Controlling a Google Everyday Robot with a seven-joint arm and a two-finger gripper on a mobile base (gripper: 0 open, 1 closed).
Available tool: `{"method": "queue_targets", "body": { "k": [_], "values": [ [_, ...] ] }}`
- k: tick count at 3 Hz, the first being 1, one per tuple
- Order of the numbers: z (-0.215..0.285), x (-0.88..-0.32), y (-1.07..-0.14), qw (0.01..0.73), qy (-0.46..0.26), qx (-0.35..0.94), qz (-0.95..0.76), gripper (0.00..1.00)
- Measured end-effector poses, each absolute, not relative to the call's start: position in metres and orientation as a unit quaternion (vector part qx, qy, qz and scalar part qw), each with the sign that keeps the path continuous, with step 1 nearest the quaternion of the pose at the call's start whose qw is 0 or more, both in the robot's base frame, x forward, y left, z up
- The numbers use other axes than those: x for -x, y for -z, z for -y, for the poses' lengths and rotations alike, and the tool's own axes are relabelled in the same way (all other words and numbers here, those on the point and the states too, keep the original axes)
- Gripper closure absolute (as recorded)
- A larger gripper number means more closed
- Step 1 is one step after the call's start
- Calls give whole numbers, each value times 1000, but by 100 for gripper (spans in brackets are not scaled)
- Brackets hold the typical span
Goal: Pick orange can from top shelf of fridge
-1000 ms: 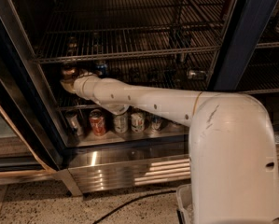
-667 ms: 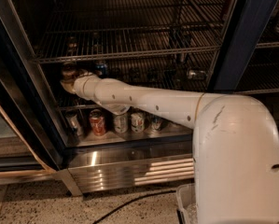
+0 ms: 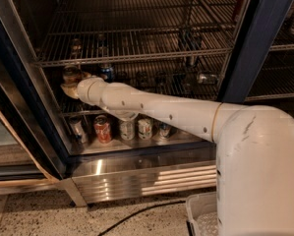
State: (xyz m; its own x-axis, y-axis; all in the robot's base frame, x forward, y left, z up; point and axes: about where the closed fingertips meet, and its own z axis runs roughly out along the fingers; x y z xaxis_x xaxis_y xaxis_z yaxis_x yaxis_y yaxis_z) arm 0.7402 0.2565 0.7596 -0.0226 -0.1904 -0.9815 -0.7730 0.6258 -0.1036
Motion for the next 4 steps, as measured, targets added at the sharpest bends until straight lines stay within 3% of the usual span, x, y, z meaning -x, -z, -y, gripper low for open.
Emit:
{"method": "queue_targets", "body": {
  "k": [2, 4],
  "values": [
    [-251, -724, -767, 595, -256, 364, -669, 100],
    [-200, -677, -769, 546, -291, 377, -689, 100]
  ]
}}
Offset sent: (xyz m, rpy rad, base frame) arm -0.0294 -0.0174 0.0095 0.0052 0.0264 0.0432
